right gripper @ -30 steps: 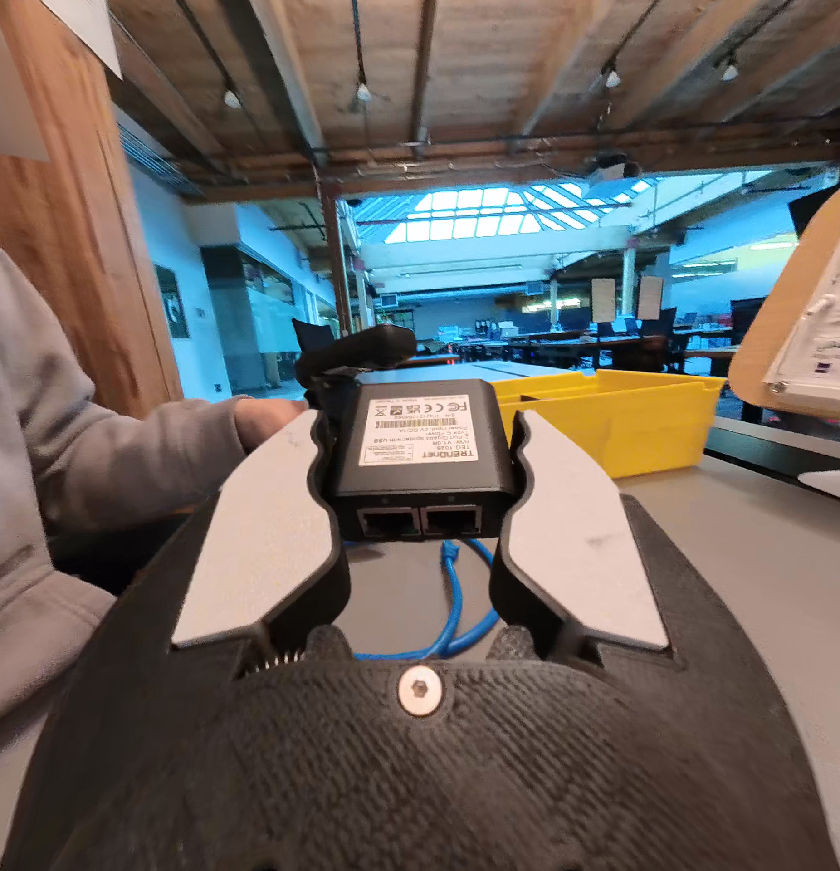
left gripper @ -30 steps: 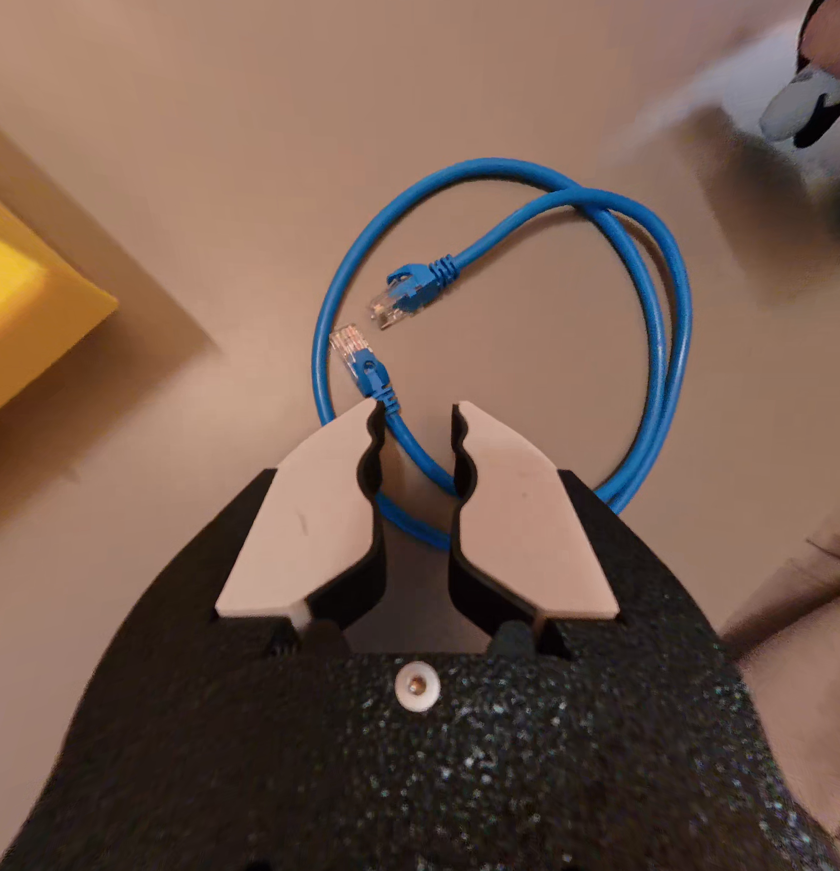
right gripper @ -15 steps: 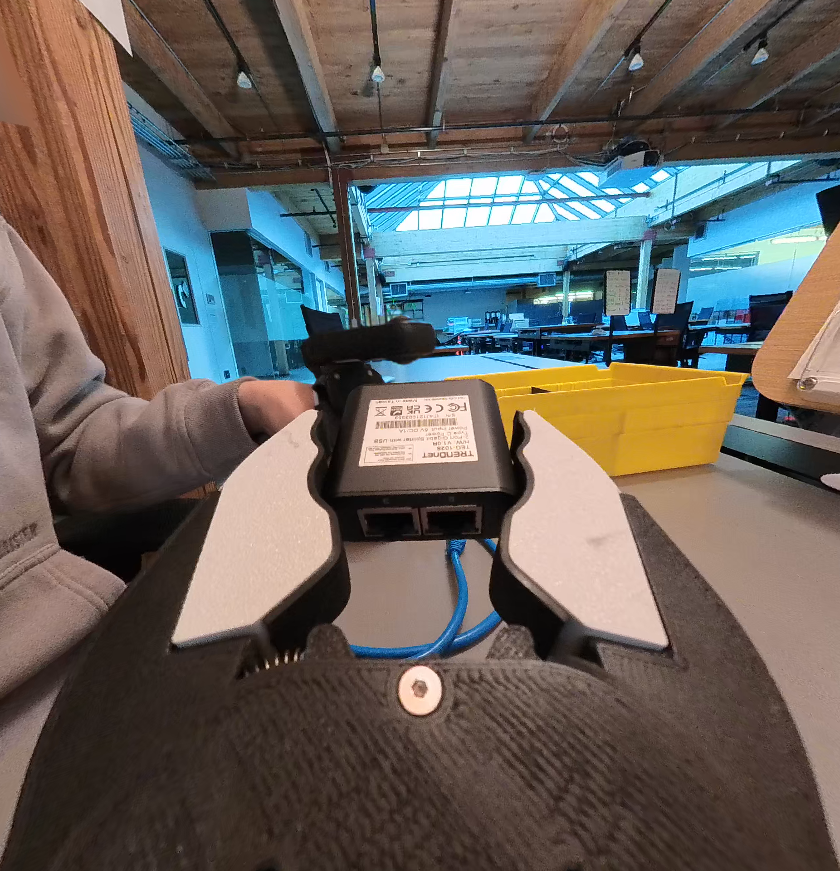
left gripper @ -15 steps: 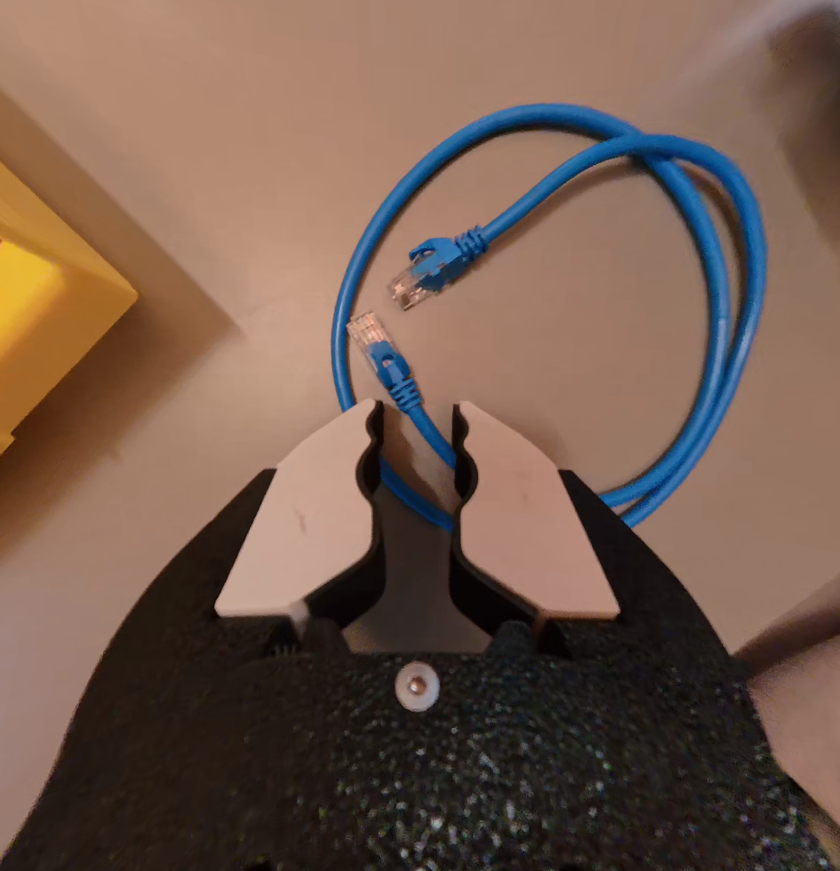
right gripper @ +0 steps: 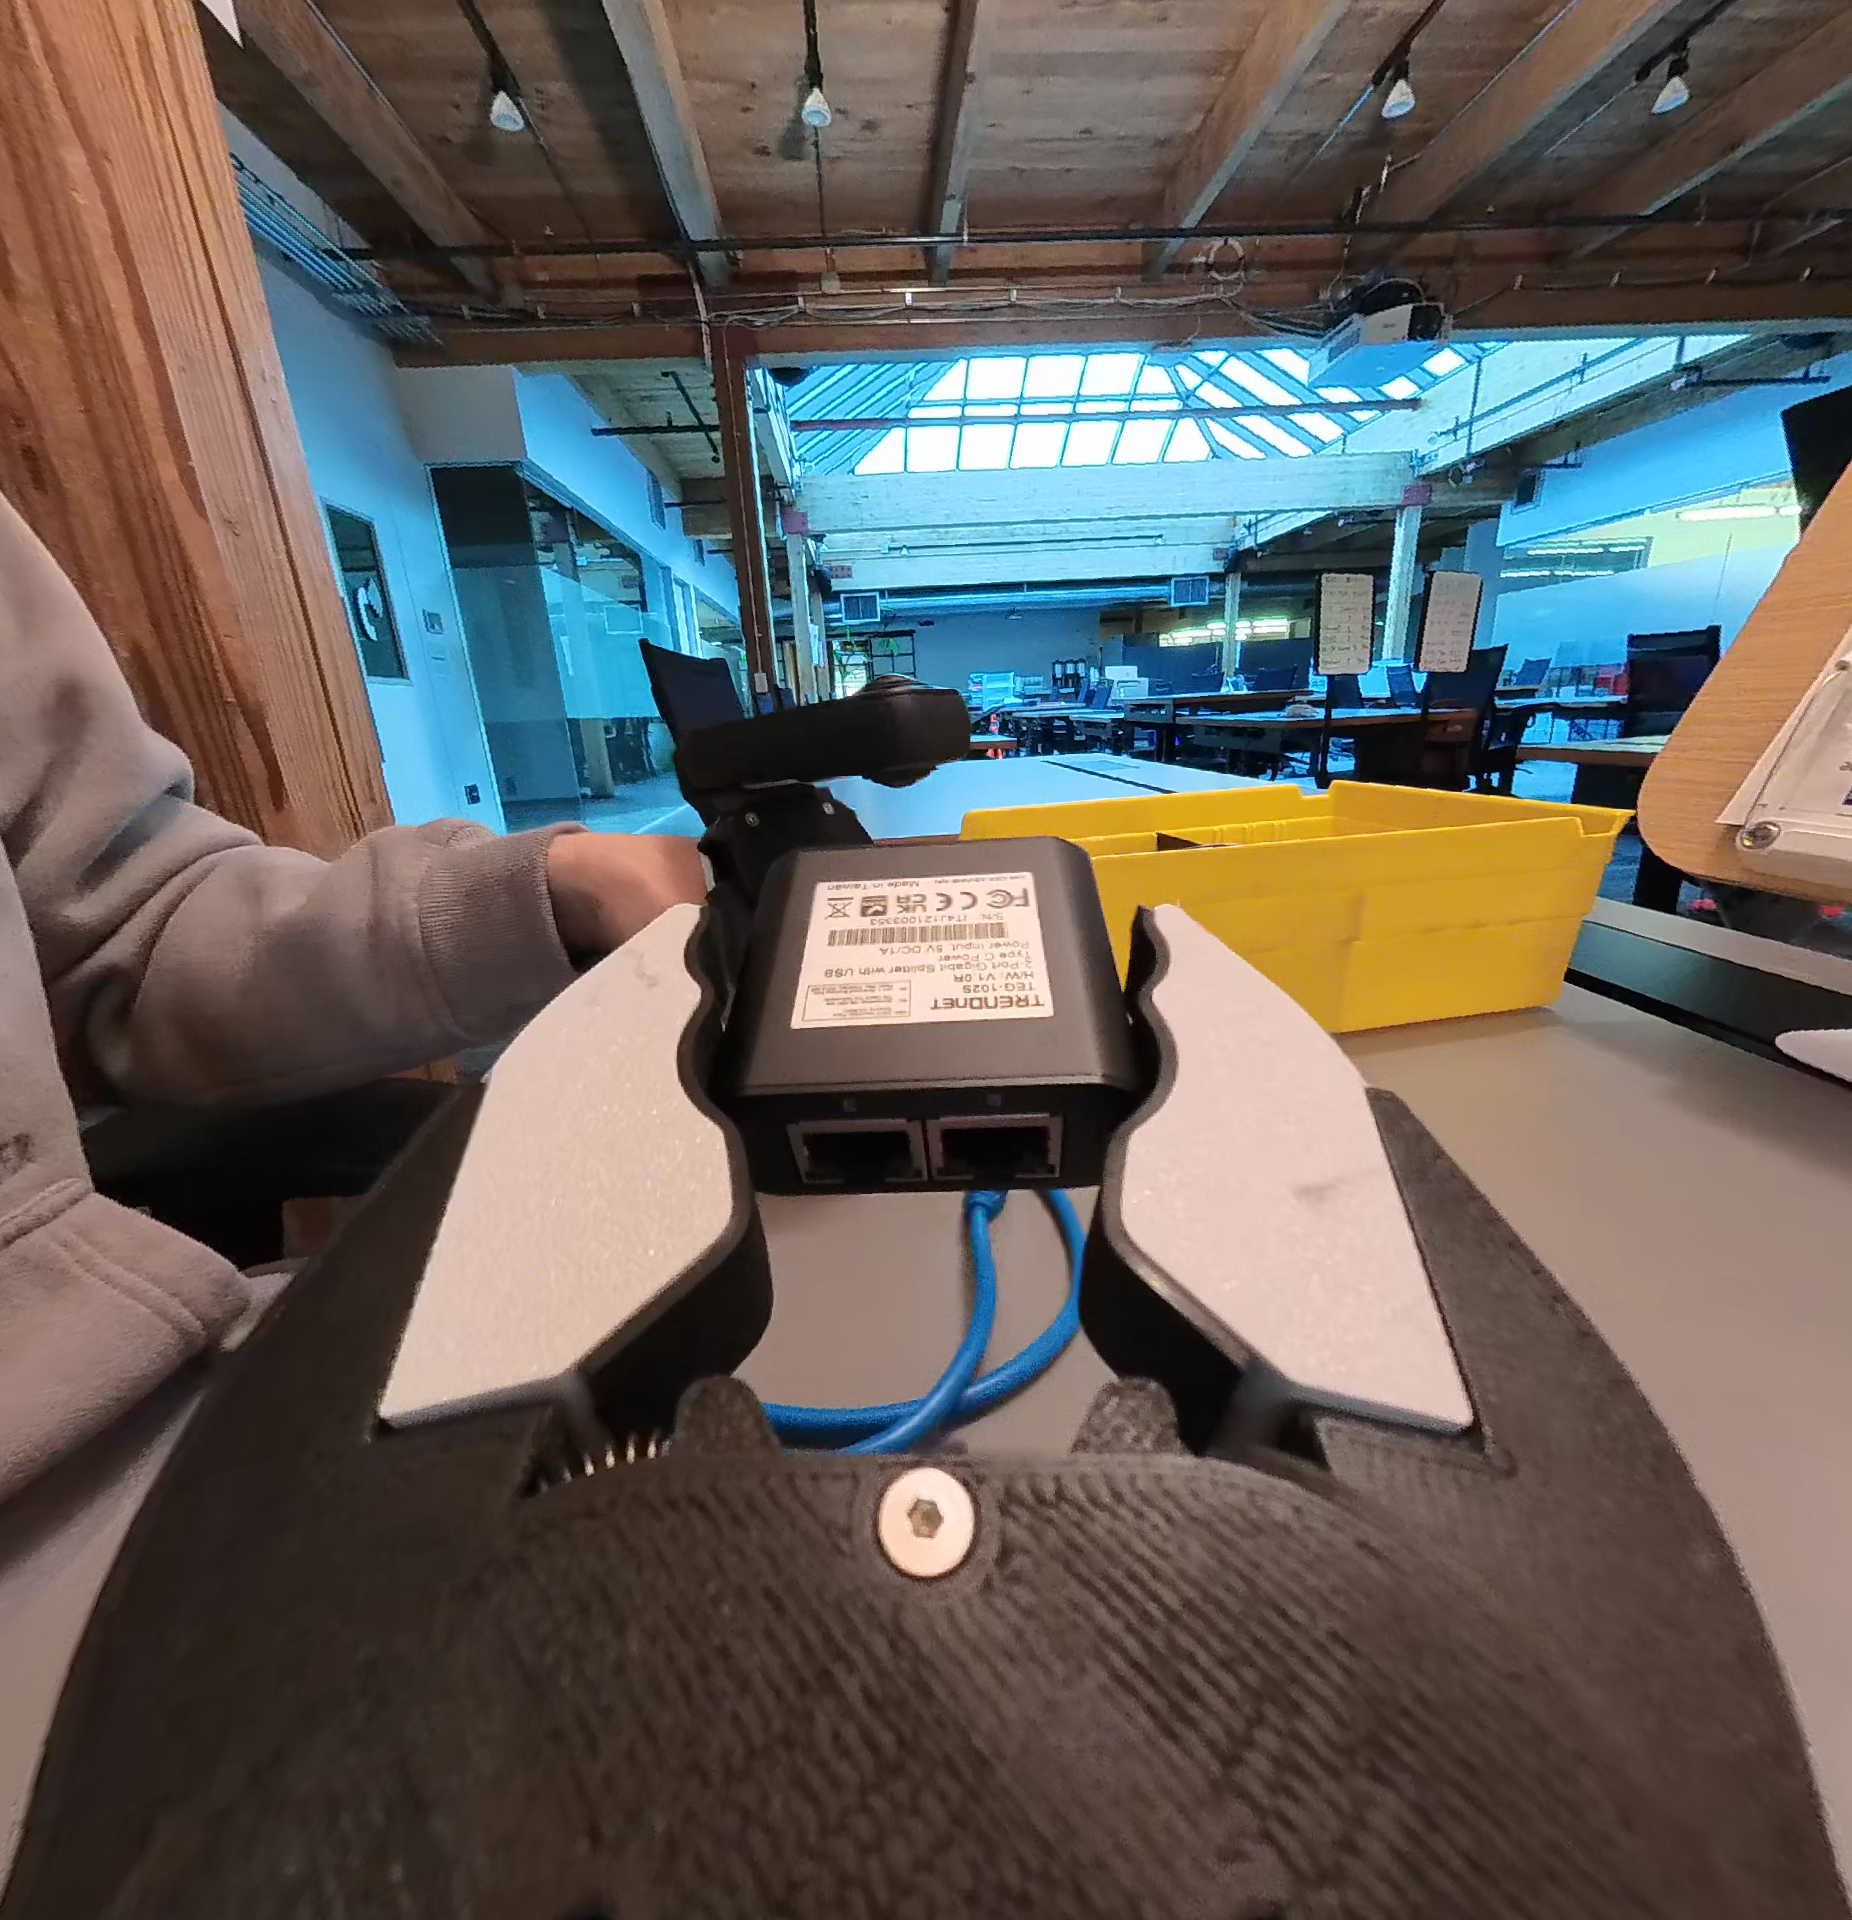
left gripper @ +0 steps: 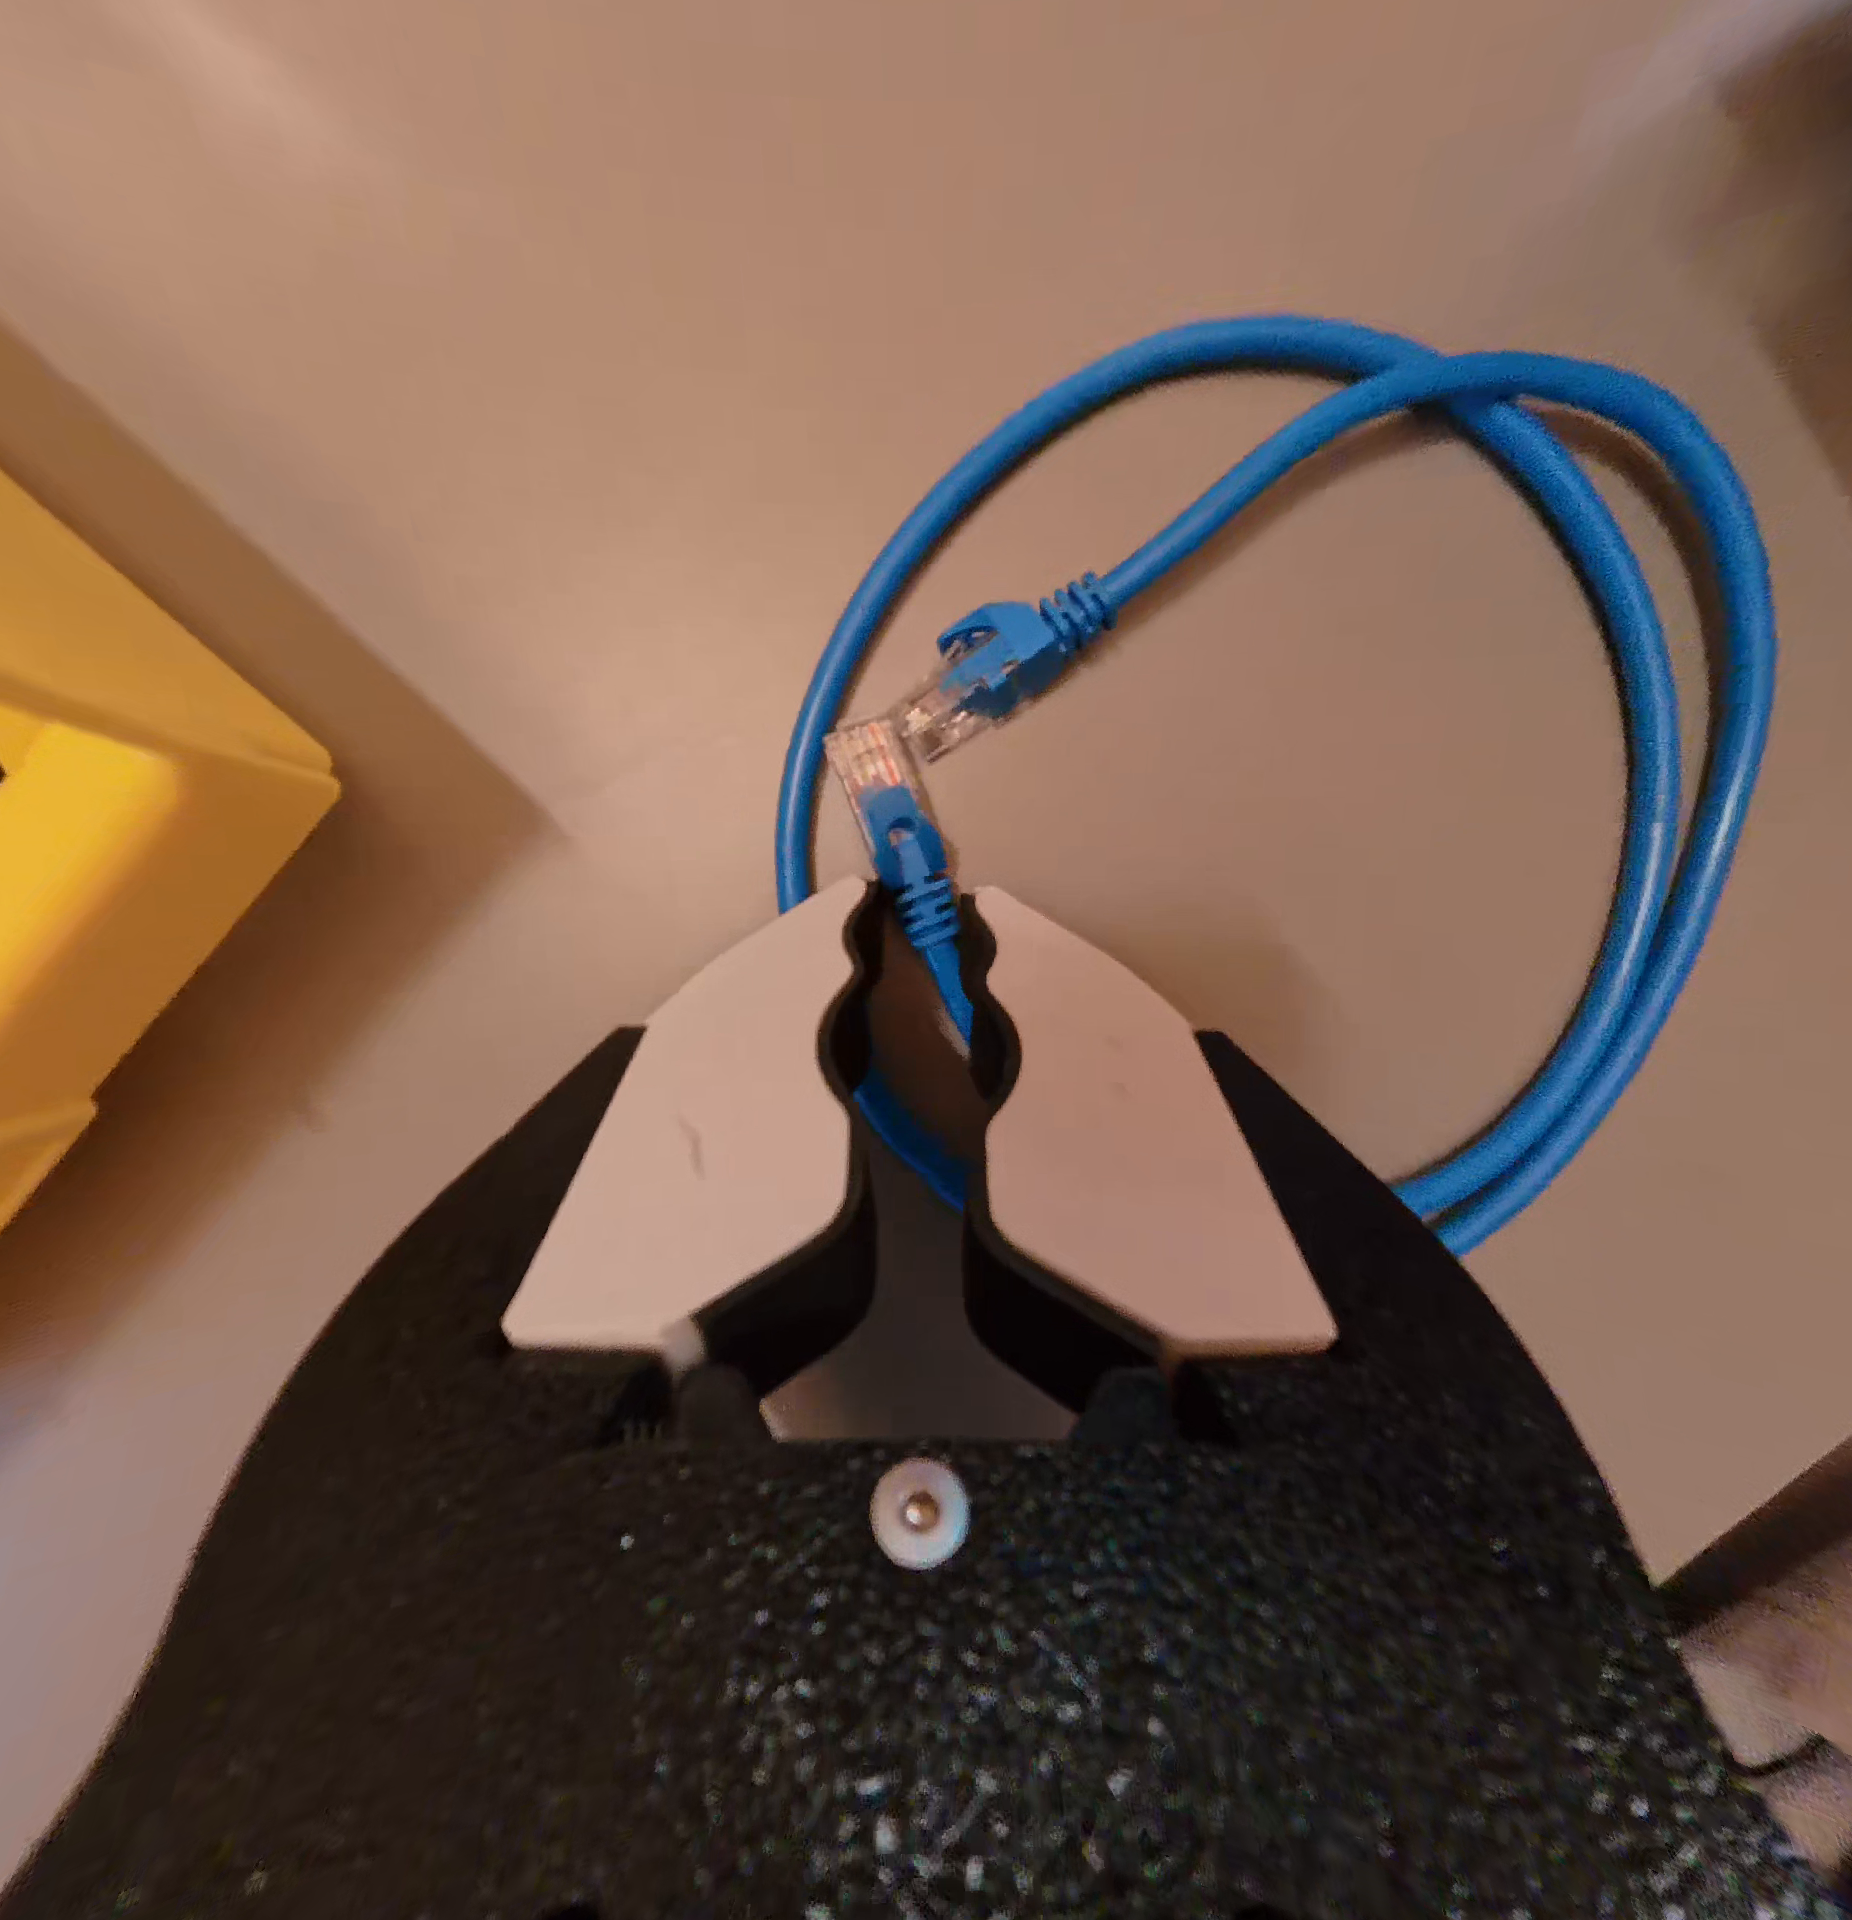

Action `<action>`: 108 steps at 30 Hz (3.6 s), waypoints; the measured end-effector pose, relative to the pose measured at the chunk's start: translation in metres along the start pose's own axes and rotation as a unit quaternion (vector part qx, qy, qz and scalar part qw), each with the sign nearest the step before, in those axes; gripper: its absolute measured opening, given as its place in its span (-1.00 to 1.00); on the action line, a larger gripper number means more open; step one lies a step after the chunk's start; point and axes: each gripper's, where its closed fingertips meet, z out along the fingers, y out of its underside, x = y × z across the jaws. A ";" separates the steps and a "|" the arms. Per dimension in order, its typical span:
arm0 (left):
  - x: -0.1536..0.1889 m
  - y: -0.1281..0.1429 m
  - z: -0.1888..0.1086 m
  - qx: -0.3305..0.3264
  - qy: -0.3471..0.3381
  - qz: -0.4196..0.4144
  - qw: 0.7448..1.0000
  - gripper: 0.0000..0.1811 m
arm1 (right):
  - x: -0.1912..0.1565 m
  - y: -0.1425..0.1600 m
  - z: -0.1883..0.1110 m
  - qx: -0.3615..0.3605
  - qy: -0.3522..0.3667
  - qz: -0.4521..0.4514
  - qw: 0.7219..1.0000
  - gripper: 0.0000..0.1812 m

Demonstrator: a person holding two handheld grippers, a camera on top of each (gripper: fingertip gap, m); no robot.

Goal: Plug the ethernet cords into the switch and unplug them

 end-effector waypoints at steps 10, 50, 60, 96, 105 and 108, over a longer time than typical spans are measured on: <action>-0.048 -0.110 -0.095 0.285 -0.292 0.145 0.901 -0.88 | 0.035 -0.022 -0.025 0.046 0.122 -0.032 0.991 -0.18; 0.156 -0.017 -0.006 0.050 0.214 0.475 0.852 -0.90 | 0.036 -0.023 -0.036 0.012 0.136 -0.076 0.988 -0.17; 0.133 -0.040 0.005 0.075 0.115 0.450 0.882 -0.75 | 0.035 -0.021 -0.034 0.007 0.130 -0.074 0.989 -0.17; 0.085 -0.105 -0.066 0.010 0.084 0.293 0.952 -0.92 | -0.016 0.012 -0.005 -0.067 -0.043 -0.028 0.996 -0.18; 0.083 -0.104 -0.066 -0.052 0.031 0.371 0.927 -0.92 | -0.023 0.021 0.001 -0.094 -0.055 -0.040 0.993 -0.17; 0.081 -0.105 -0.066 -0.057 0.016 0.385 0.921 -0.92 | -0.022 0.022 0.001 -0.097 -0.053 -0.039 0.993 -0.17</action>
